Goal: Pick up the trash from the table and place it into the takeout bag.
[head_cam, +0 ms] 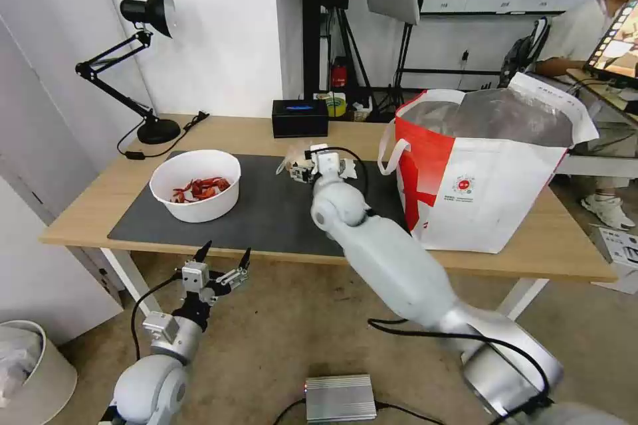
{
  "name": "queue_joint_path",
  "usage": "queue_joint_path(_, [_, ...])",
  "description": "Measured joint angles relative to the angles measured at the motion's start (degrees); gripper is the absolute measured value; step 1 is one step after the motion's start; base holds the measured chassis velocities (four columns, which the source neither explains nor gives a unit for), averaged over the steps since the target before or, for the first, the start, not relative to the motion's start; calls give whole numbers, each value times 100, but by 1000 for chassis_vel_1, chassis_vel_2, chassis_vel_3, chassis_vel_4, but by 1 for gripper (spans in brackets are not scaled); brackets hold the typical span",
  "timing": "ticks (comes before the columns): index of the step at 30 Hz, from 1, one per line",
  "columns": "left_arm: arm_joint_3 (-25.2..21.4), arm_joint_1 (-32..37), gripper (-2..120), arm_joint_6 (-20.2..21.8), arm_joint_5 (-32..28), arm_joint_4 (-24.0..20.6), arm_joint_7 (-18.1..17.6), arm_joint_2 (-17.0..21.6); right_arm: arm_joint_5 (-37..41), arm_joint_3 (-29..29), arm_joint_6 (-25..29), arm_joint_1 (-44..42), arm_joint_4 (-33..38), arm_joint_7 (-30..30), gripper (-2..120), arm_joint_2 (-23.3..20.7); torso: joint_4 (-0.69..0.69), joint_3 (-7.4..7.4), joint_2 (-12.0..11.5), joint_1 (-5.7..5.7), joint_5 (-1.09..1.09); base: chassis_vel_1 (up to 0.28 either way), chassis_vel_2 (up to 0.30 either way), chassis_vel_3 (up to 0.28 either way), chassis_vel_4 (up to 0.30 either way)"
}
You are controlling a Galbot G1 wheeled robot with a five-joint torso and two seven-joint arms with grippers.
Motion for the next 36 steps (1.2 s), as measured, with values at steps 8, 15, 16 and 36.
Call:
queue_joint_path(8, [102,-26,100,0,18,40,1,21,-135,168,-100,125,-451,71,100,110,-2,0,0,0,1,0,0,0,0])
queue_joint_path(15, [145,-60,100,-6,31,71,4,28,-167,210,-100,187,-700,114,100,117,-3,0,0,-1,1,0,0,0,0])
queue_joint_path(16, [150,-68,100,-6,33,73,4,24,-168,236,-100,208,-767,126,100,134,-3,0,0,-1,1,0,0,0,0])
queue_joint_path(36, [240,-64,100,-44,179,135,15,-123,-151,340,51,697,-2017,-452,100,323,-2,-1,0,-1,1,0,0,0,0])
